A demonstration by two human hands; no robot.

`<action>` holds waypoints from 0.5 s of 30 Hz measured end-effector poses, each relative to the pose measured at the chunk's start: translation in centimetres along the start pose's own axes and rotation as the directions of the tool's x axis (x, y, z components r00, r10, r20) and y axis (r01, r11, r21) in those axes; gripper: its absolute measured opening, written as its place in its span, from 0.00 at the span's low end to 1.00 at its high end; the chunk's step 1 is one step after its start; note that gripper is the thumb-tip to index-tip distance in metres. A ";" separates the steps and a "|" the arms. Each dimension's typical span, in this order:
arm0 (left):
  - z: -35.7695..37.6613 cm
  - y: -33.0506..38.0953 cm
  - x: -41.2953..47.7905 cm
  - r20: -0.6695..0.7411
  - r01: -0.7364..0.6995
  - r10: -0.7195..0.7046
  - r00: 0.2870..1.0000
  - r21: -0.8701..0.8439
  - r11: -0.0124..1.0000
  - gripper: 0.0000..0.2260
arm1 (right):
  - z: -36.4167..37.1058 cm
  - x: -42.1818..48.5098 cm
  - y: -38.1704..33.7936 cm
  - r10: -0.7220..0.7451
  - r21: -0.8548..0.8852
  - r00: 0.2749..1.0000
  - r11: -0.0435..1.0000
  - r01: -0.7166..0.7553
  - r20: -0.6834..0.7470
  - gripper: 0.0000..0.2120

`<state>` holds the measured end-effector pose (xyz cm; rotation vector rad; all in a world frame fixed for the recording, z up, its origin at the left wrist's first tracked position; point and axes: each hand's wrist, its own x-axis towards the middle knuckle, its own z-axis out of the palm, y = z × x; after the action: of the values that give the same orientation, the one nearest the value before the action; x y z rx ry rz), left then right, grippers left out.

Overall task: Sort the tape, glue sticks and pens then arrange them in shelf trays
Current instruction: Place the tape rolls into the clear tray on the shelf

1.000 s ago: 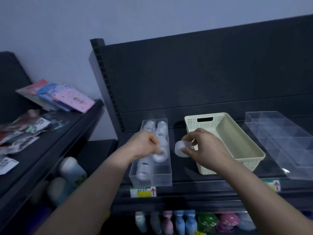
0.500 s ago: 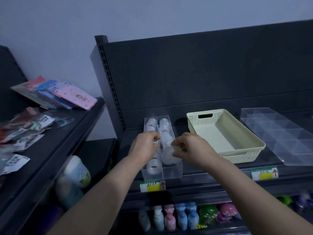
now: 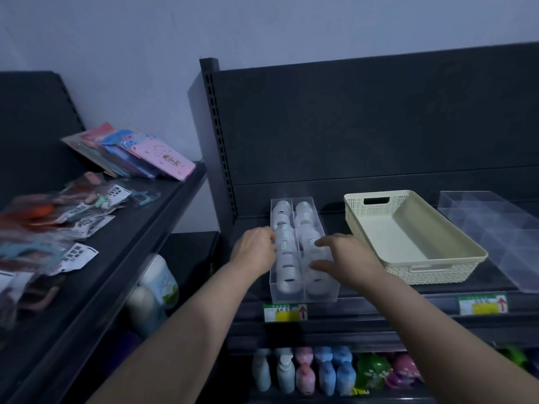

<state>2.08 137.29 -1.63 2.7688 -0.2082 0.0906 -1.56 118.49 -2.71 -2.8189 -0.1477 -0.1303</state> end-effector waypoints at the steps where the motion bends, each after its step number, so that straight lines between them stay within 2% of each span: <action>1: 0.2 0.0 -0.1 0.046 0.025 -0.025 0.999 0.003 1.000 0.09 | 0.1 0.0 0.1 0.037 -0.019 0.999 0.999 -0.037 0.002 0.26; 3: 1.0 0.1 0.0 0.124 0.063 -0.063 0.990 0.000 0.998 0.07 | 0.4 -0.1 0.1 0.094 -0.038 0.993 0.995 -0.092 0.066 0.23; 6: 2.2 0.0 0.1 0.158 0.095 -0.093 0.983 -0.005 0.995 0.08 | 0.8 -0.3 -0.3 0.125 0.037 0.980 0.991 -0.132 0.152 0.19; 10: 2.4 -0.1 0.0 0.154 0.127 -0.130 0.980 0.029 0.992 0.07 | 1.2 -0.5 -1.1 0.114 0.002 0.982 0.993 -0.115 0.152 0.17; 15: 1.8 -1.0 -0.1 0.145 0.144 -0.153 0.978 0.067 0.987 0.07 | 1.8 -0.2 -1.9 0.093 0.005 0.982 0.995 -0.095 0.163 0.20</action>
<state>2.19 137.60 -3.63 2.8379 -0.0363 -0.1526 -1.85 120.86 -3.82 -2.8152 -0.0516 0.1223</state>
